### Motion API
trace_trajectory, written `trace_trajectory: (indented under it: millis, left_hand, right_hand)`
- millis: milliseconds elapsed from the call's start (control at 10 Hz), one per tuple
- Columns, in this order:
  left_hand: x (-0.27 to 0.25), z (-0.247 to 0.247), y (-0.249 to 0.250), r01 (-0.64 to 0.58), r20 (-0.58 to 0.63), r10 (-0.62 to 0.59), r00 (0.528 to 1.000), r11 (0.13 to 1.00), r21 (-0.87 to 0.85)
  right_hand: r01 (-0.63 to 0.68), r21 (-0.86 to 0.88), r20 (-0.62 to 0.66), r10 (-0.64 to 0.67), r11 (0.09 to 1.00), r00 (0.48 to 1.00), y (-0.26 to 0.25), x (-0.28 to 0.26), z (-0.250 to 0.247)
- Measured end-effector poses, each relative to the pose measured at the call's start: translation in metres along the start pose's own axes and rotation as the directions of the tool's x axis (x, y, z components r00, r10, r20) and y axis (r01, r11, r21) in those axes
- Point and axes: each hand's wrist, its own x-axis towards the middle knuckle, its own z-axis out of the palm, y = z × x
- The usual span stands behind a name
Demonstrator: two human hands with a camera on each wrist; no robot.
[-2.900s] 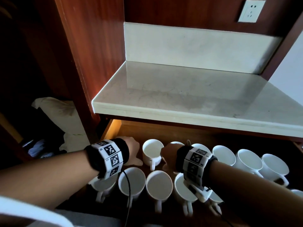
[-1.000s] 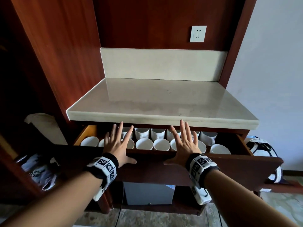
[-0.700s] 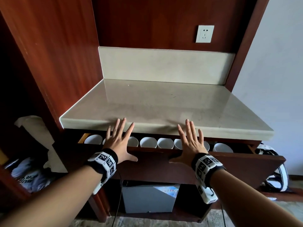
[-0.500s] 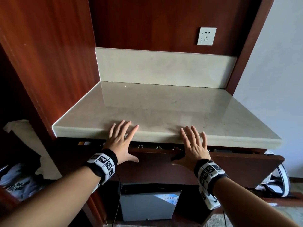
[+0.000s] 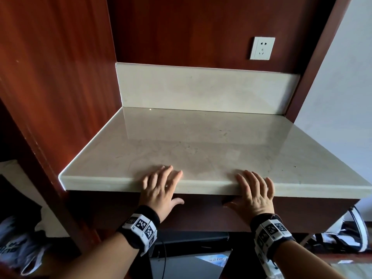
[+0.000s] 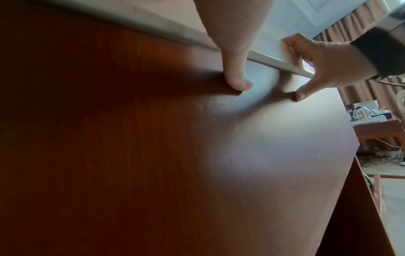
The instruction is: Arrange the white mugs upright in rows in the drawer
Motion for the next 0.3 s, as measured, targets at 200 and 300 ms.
trace_trajectory:
  millis: [200,300]
  left_hand:
    - [-0.003,-0.011,0.009,0.072,0.071,-0.068,0.995,0.996,-0.055]
    - [0.012,-0.036,0.007,0.061,0.153,-0.047,0.987,0.994,-0.088]
  right_hand:
    - [-0.088,-0.002,0.118,0.088,0.996,0.989,-0.013,-0.001,-0.011]
    - [-0.113,0.076,0.211,0.095,0.991,0.973,-0.013,0.012,-0.027]
